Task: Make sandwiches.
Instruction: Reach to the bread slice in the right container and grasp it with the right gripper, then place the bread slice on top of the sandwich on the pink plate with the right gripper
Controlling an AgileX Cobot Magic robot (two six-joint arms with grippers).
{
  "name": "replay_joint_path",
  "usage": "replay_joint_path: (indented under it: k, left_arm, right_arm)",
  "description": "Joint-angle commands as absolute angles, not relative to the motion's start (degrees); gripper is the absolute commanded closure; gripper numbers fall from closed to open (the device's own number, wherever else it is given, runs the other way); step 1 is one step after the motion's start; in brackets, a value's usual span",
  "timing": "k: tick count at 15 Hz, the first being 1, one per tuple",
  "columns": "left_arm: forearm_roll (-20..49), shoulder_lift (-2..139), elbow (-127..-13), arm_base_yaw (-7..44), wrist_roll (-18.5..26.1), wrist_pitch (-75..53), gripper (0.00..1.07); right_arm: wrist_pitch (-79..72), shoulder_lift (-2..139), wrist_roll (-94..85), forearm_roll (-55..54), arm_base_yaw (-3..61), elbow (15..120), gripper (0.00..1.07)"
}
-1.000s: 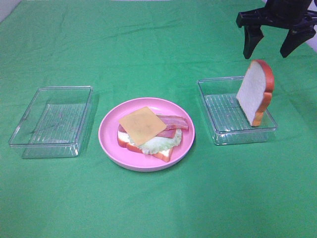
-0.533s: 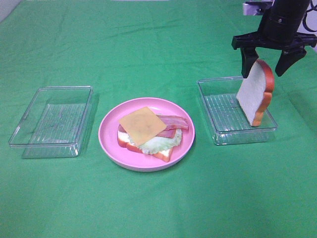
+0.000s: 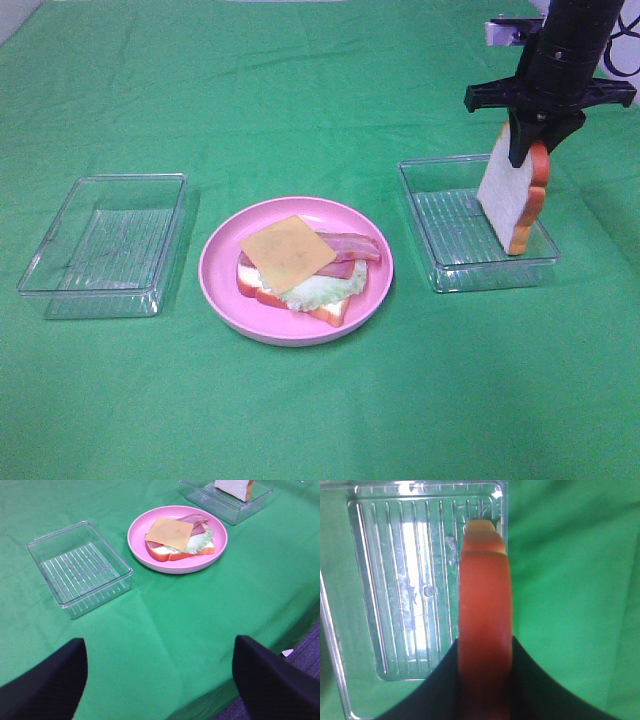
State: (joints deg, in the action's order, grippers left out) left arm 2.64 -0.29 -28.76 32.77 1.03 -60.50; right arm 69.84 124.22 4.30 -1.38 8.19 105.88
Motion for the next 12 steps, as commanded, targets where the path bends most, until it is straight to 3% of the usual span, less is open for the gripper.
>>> replay_joint_path:
  k: [1, 6, 12]
  left_arm:
    - [3.0, -1.5, -28.6, 32.7, 0.9, -59.9, 0.3]
    - [3.0, -1.5, -28.6, 32.7, 0.9, -59.9, 0.3]
    - [3.0, -1.5, -28.6, 32.7, 0.9, -59.9, 0.3]
  right_arm:
    - [72.5, 124.2, 4.7, -1.2, 8.0, 105.7, 1.07]
    - [72.3, 120.6, 4.6, -1.9, 8.1, 105.7, 1.07]
    - [73.7, 114.8, -4.5, -28.0, 9.2, 105.7, 1.07]
